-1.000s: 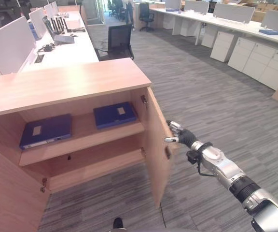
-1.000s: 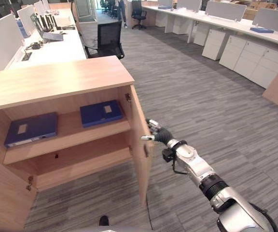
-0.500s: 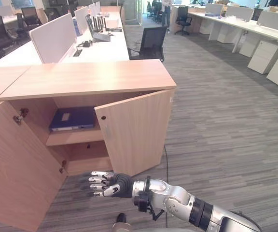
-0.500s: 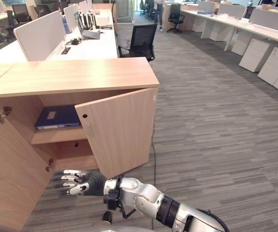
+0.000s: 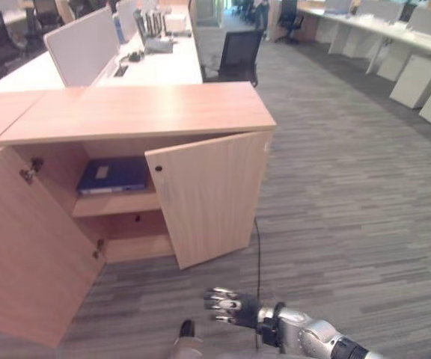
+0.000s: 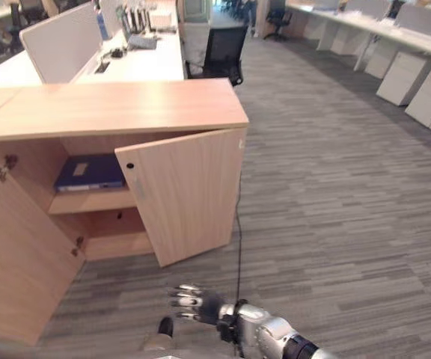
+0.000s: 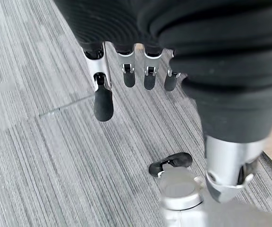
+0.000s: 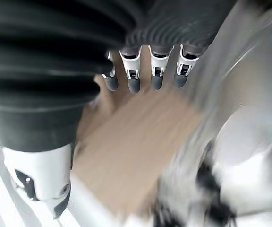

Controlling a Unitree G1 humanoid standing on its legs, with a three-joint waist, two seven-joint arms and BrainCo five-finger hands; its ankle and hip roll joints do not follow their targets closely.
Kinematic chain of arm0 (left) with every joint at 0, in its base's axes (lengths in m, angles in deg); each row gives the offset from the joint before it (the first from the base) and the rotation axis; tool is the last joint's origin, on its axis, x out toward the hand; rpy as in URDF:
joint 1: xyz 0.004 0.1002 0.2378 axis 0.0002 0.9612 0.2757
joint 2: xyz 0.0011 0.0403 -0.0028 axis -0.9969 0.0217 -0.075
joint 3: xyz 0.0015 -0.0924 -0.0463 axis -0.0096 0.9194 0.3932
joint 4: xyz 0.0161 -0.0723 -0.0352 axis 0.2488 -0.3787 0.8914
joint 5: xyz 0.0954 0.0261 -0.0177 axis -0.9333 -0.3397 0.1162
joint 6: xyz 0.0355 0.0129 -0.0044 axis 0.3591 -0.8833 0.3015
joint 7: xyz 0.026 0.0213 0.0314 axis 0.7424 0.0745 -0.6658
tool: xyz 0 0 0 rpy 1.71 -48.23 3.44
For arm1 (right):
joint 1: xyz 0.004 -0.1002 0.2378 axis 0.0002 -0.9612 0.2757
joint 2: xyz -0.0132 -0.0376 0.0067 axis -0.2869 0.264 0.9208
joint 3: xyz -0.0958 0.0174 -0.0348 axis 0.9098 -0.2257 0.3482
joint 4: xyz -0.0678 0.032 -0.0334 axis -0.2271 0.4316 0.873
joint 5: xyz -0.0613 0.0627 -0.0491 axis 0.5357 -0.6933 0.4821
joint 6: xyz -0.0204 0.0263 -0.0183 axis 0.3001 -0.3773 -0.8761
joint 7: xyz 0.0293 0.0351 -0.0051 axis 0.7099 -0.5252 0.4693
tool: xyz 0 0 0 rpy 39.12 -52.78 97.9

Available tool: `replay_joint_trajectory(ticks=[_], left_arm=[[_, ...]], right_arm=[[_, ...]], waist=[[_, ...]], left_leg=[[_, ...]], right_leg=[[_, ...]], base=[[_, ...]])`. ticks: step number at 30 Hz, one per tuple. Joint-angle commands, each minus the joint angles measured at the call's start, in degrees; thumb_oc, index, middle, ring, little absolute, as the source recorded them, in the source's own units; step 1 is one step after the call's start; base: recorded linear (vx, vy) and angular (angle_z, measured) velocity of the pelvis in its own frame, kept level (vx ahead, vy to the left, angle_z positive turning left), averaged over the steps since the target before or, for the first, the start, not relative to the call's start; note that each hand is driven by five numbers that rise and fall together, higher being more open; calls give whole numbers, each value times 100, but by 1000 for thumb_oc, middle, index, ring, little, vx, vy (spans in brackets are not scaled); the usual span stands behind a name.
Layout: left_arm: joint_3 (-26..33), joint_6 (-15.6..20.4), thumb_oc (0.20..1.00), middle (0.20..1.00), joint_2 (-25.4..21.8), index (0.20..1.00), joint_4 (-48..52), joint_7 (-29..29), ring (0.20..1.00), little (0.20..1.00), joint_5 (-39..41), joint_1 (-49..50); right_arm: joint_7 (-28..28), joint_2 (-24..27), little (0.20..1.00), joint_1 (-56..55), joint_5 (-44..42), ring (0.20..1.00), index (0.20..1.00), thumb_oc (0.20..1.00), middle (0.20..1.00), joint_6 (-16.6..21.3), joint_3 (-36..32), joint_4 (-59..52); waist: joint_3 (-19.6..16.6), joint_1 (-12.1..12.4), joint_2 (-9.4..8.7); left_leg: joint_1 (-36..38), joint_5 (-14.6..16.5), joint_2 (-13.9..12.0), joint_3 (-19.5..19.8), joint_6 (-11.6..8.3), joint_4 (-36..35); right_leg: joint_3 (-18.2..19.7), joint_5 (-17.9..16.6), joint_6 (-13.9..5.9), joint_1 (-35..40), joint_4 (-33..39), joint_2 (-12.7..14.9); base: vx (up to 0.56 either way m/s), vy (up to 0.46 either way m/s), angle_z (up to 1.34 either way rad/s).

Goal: Put the empty folder in the office cabinet

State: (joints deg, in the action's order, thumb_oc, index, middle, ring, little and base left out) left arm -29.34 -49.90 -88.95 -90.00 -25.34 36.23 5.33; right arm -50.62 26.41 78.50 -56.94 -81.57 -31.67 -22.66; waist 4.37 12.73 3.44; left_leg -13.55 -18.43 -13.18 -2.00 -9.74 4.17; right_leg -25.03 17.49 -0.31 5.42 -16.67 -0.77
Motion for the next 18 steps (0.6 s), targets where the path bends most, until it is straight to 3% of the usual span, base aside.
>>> replay_joint_trajectory(ticks=[1,4,6,10,13,16,17,18], left_arm=[[138,-38,1000,1000,14,1000,-217,-46,1000,1000,226,-130],[188,-33,1000,1000,151,1000,-345,-76,1000,1000,301,-62],[245,-62,1000,1000,306,1000,-466,-37,1000,1000,337,34],[313,-95,1000,1000,372,1000,-616,-51,1000,1000,414,93],[447,-133,1000,1000,431,1000,-669,-108,1000,1000,645,110],[447,-139,1000,1000,446,1000,-664,-103,1000,1000,673,103],[472,-147,1000,1000,460,1000,-684,-97,1000,1000,702,117],[518,-154,1000,1000,486,1000,-729,-86,1000,1000,740,156]], right_arm=[[-381,-719,1000,0,479,1000,1000,1000,1000,-52,-704,458],[-453,-798,1000,-200,628,1000,1000,1000,1000,-89,-1037,790],[-580,-912,1000,-331,871,1000,1000,1000,1000,-87,-1340,1256],[-780,-1080,1000,-401,1230,1000,1000,1000,1000,-39,-1740,1952],[-1053,-1287,1000,-472,1707,1000,1000,1000,1000,30,-2212,2581],[-1066,-1323,1000,-506,1859,1000,1000,1000,1000,42,-2275,2684],[-1101,-1339,1000,-521,1924,1000,1000,1000,1000,56,-2372,2773],[-1148,-1380,1000,-508,2056,1000,1000,1000,1000,87,-2551,2935]], waist=[[264,-142,-843],[226,-162,-839],[88,-183,-730],[-98,-204,-688],[-318,-203,-589],[-341,-204,-562],[-372,-186,-534],[-376,-170,-486]], left_leg=[[246,1278,-265,-1589,299,689],[103,1488,-48,-1509,338,898],[376,1489,161,-1628,373,335],[596,1426,459,-1537,437,-187],[905,1373,837,-1327,538,-858],[929,1408,912,-1238,569,-897],[960,1459,986,-1169,603,-917],[1032,1585,1167,-1021,714,-917]], right_leg=[[-592,-1118,-101,185,2160,279],[-759,-1132,-122,171,2165,368],[-950,-1191,-207,136,2166,418],[-1075,-1262,-324,116,2167,545],[-1207,-1277,-420,204,2120,717],[-1257,-1232,-436,216,2007,783],[-1308,-1194,-460,227,1892,860],[-1404,-1114,-521,203,1448,1125]], base=[[-43,-42,103],[19,64,69],[81,168,95],[114,168,57],[168,205,21],[86,117,34],[135,221,45],[177,300,31]])
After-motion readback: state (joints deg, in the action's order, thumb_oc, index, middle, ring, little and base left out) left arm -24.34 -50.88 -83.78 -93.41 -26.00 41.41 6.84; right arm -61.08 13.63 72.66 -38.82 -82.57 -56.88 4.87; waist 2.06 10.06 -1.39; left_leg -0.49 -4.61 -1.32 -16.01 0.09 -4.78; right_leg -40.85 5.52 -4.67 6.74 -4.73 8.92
